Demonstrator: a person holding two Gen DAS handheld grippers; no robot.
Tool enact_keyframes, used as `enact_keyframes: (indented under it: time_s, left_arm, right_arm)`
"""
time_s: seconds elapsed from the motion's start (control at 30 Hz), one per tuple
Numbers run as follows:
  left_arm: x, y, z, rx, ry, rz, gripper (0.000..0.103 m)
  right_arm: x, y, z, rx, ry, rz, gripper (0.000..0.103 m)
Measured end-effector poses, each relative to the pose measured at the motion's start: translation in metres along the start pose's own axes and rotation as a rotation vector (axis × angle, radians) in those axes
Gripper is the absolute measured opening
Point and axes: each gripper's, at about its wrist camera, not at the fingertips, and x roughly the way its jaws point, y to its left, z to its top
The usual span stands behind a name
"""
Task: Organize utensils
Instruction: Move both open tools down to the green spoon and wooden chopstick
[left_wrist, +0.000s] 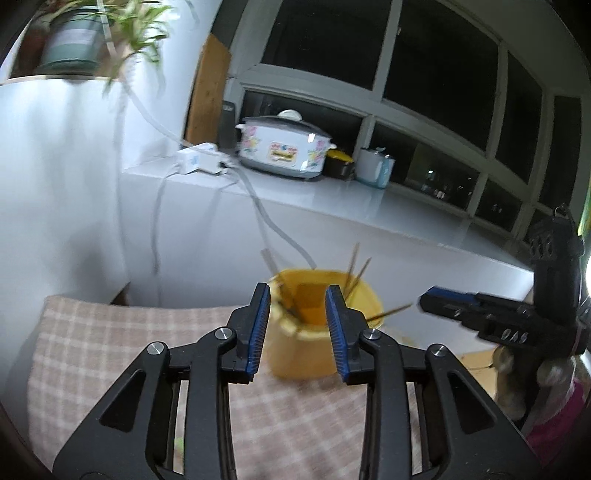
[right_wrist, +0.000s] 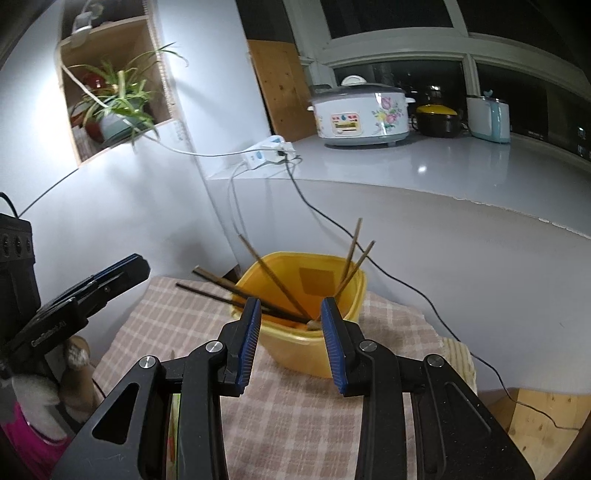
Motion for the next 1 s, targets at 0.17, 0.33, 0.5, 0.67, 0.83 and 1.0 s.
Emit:
enact_keyframes:
  time_s: [0.17,0.33,0.5,0.67,0.83,1.0]
  left_arm:
    - [-0.022,0.037,-0.013,-0.049,0.033,0.059,0.03]
    - [-0.04,0.07,-0.034,-0.086,0.075,0.127,0.03]
    - [-0.046,0.091,-0.064,-0.135,0.141,0.154,0.031]
    - [-0.045,0.105,-0.103,-0.209,0.218,0.153,0.03]
    - [-0.042,0.114,-0.126,-0.25,0.267,0.164,0.03]
    - [-0.04,0.117,-0.137,-0.262,0.29,0.168,0.03]
  right_arm:
    - [0.001,0.009,-0.011,-0.02,0.022,0.05,0.032]
    - [0.006,0.02,-0.023,-0.025,0.048,0.1,0.032]
    - [0.025,0.042,-0.041,-0.068,0.13,0.157,0.032]
    - [0.046,0.065,-0.06,-0.096,0.223,0.21,0.032]
    - [0.072,0.085,-0.077,-0.127,0.315,0.245,0.032]
    - [0.11,0.111,-0.1,-0.163,0.436,0.291,0.032]
